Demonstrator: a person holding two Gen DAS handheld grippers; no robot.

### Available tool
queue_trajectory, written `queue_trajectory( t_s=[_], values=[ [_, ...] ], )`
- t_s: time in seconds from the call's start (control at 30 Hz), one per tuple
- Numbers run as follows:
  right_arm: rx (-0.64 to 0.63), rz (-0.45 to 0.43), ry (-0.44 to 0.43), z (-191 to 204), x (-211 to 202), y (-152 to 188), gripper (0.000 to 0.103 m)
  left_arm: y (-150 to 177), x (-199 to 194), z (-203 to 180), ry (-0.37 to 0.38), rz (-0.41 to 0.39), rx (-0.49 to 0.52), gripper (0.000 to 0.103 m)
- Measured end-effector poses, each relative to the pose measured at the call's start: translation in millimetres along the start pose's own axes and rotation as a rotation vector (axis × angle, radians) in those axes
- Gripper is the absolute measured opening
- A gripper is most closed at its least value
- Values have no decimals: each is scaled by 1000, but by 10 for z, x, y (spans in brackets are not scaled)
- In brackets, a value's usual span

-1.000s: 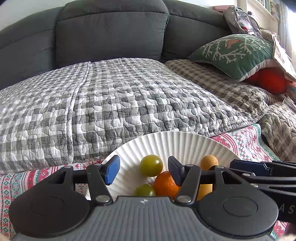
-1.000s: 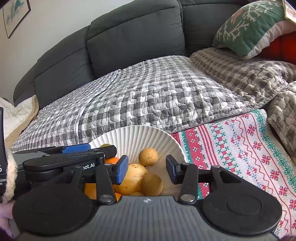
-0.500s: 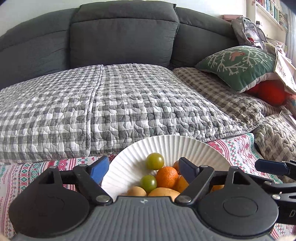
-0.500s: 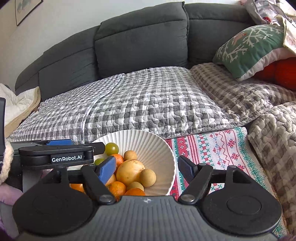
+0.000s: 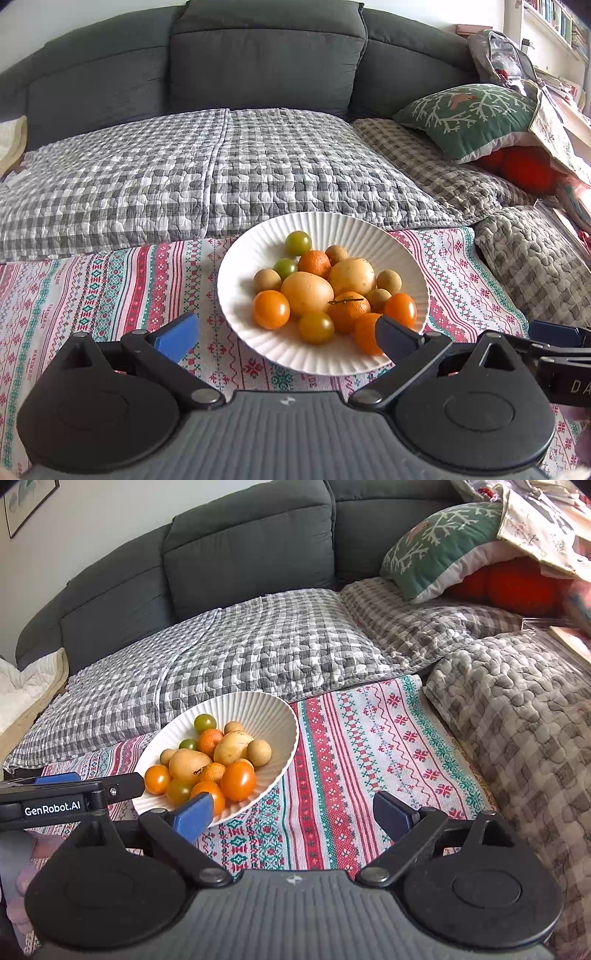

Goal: Organize fruits

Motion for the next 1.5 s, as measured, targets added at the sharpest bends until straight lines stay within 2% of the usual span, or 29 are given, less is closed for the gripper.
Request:
queue_trajectory(
  t_s=[0.13,0.33,0.5,0.7,0.87,1.0,1.2,1.5],
  values=[
    [-13,26,30,-22,-120,103,94,145,-156,-23,-17,36,-43,95],
    [-12,56,74,-25,-290,216,96,373,-366,-122,-28,122,-42,95],
    [-63,69,92,52,-434,361,99,615,-532,-194,-46,172,-70,95],
    [-88,86,118,95,-536,525,101,855,-809,-213,-121,189,-87,95],
    [-138,102,149,191,-554,596,101,843,-896,-211,-178,208,-43,95],
    [-119,105,137,226,-585,562,102,811,-949,-156,-225,197,-58,95],
    [-167,111,157,306,-575,617,102,864,-924,-125,-181,238,-113,95],
    [-194,100,159,372,-583,638,102,883,-937,-144,-197,245,-98,95]
  ],
)
Point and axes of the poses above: each gripper's, at about its wrist camera, not at the fingertips, and x roughly the way its jaws point, z to its left, y to its underside, the point moved 3 cm from there along x, roughly the way its jaws point, and after that the axes turned 12 degrees about x, right-handed, at the moved point
